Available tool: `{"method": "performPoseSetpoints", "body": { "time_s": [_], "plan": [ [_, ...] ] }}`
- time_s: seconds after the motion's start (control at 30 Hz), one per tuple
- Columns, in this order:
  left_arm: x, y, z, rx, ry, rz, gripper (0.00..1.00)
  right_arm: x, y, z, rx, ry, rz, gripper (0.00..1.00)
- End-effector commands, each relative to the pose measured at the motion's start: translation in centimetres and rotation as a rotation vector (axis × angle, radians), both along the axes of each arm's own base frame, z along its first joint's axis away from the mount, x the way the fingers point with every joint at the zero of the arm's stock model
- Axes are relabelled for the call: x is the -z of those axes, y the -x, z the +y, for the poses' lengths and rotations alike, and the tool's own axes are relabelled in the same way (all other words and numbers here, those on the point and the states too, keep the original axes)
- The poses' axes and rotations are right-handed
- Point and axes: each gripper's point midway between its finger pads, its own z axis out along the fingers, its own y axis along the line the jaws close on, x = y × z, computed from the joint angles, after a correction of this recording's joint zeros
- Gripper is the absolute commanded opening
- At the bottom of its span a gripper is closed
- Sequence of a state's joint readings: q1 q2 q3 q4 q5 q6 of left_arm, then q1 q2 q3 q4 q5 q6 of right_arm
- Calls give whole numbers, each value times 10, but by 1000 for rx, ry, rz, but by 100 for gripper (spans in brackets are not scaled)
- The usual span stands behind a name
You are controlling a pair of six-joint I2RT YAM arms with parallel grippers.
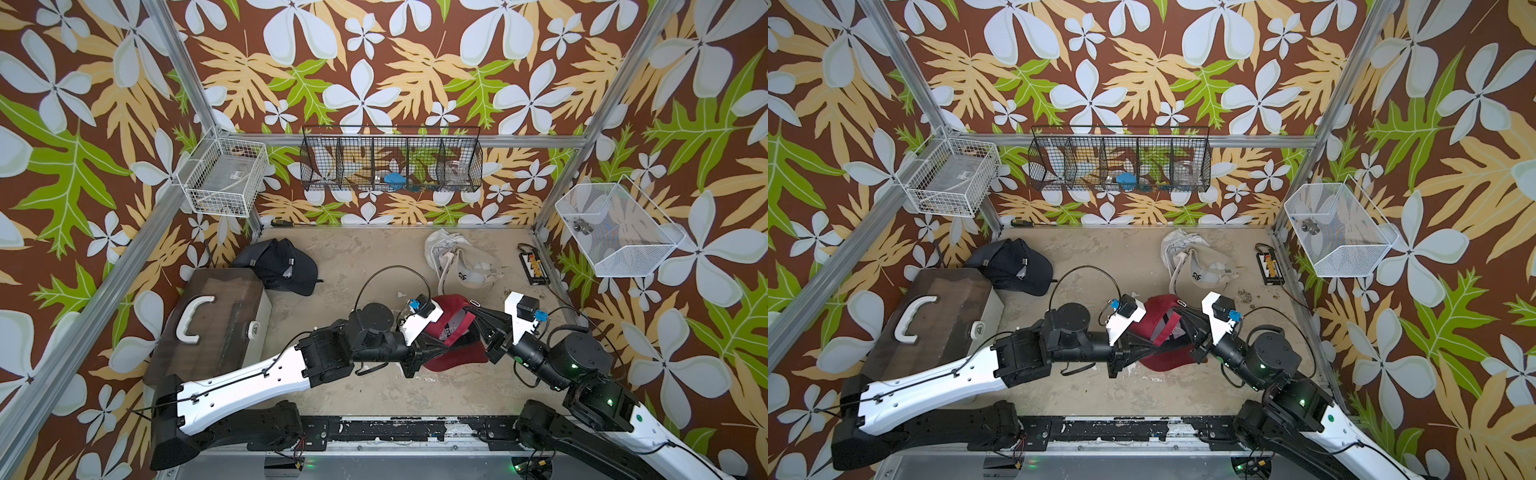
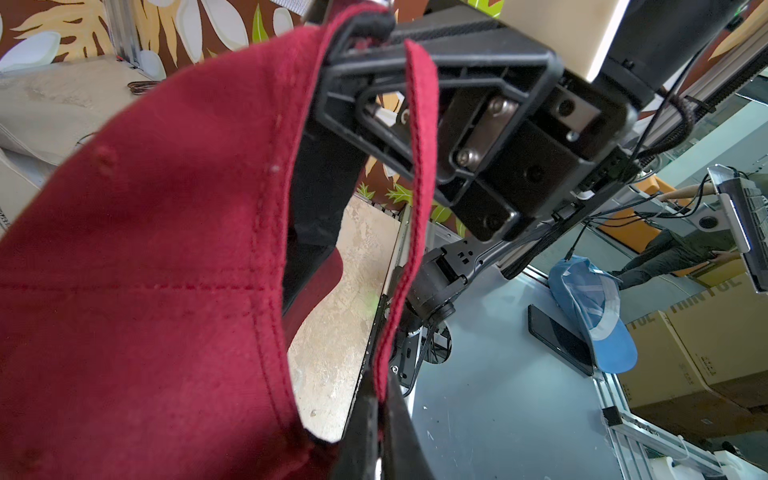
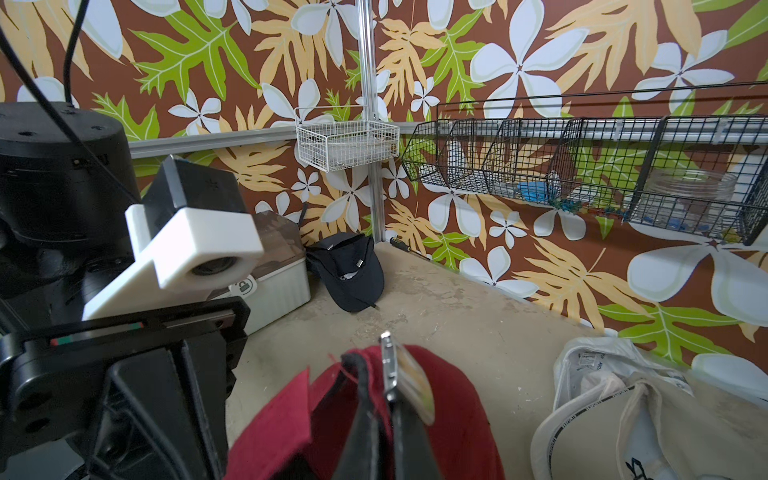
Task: Open the adjustable buckle of the baseball cap
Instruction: Pull the adjustable strap on the baseball cap, then place the baseball cap on the baseball cap.
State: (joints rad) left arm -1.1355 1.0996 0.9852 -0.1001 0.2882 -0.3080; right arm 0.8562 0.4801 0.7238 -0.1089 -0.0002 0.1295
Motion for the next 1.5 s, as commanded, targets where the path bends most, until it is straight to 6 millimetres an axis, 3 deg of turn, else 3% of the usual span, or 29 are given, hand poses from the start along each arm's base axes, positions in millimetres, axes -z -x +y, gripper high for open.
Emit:
{"method": "performPoseSetpoints", "body": {
  "time_s": [0.0,0.53,1.23,1.47],
  "plan": [
    [-1,-2,4,-22,0,-15,0,-11,-2,-4,25,-26,-24,0],
    [-32,-28,33,-211,25,-134,0,31,-13,3,47,69,66,0],
    [-28,-57,51,-317,10,-157,0,73,-18,4,67,117,148,0],
    [-33,-76,69,-384,9,-174,0,89,-19,7,64,129,182,1]
  ]
}}
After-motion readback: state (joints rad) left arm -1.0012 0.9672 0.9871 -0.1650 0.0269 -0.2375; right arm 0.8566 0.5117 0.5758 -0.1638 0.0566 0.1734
